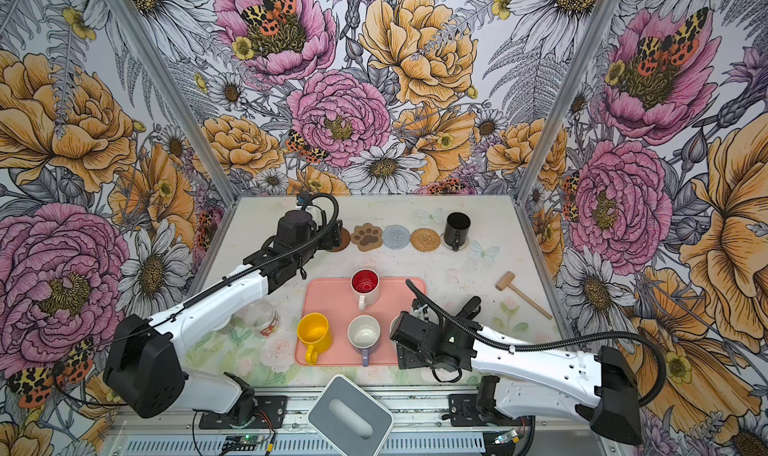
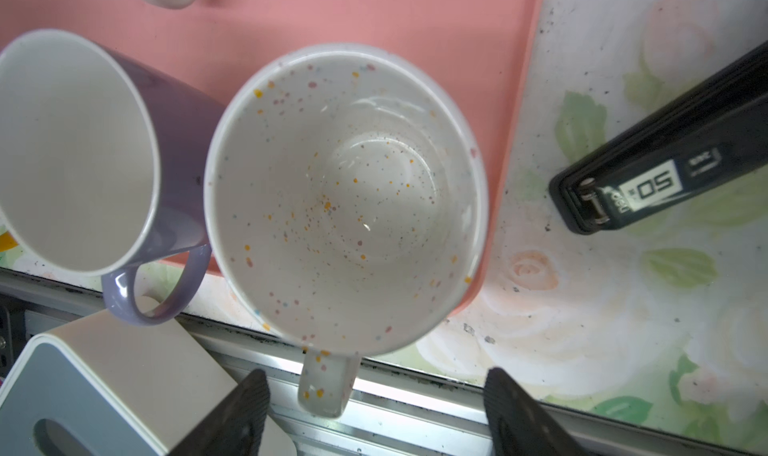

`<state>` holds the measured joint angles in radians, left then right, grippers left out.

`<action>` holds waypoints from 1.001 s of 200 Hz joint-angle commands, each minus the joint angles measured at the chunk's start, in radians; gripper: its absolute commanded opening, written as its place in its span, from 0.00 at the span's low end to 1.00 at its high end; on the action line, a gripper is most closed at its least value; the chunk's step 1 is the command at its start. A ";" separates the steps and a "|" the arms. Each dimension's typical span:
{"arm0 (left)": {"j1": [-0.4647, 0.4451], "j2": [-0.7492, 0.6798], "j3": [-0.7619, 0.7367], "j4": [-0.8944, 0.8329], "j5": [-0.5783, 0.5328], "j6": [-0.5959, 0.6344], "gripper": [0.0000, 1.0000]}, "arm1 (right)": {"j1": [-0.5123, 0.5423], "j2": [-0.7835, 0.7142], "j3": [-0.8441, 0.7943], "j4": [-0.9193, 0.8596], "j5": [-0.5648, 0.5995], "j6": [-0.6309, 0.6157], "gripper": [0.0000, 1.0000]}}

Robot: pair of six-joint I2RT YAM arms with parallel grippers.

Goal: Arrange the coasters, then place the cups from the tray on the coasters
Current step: 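Lower the right gripper over the speckled white mug on the pink tray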

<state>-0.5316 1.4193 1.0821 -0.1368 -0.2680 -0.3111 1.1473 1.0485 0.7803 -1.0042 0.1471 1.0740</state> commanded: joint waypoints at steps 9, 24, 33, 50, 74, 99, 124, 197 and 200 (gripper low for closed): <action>0.012 -0.008 -0.011 0.020 0.022 -0.011 0.86 | 0.006 0.019 -0.025 0.077 -0.018 0.021 0.81; 0.012 -0.004 -0.008 0.018 0.024 -0.012 0.86 | 0.006 0.029 -0.039 0.108 -0.020 0.028 0.79; 0.012 -0.001 -0.008 0.016 0.027 -0.011 0.86 | 0.007 0.034 -0.049 0.127 -0.026 0.031 0.78; 0.012 0.003 -0.004 0.016 0.029 -0.012 0.86 | 0.007 0.044 -0.061 0.152 -0.031 0.040 0.76; 0.012 0.007 -0.002 0.016 0.029 -0.012 0.86 | 0.005 0.057 -0.072 0.179 -0.034 0.043 0.73; 0.014 0.009 -0.001 0.015 0.030 -0.011 0.86 | 0.005 0.075 -0.076 0.194 -0.035 0.046 0.66; 0.014 0.010 -0.002 0.014 0.030 -0.011 0.86 | 0.003 0.096 -0.078 0.205 -0.044 0.045 0.61; 0.017 0.014 0.000 0.014 0.032 -0.011 0.86 | 0.001 0.132 -0.082 0.225 -0.050 0.046 0.46; 0.017 0.013 0.000 0.013 0.032 -0.012 0.86 | 0.001 0.133 -0.082 0.225 -0.050 0.047 0.46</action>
<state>-0.5247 1.4212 1.0821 -0.1368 -0.2527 -0.3141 1.1488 1.1732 0.7025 -0.8032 0.0959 1.1107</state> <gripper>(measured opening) 0.858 0.478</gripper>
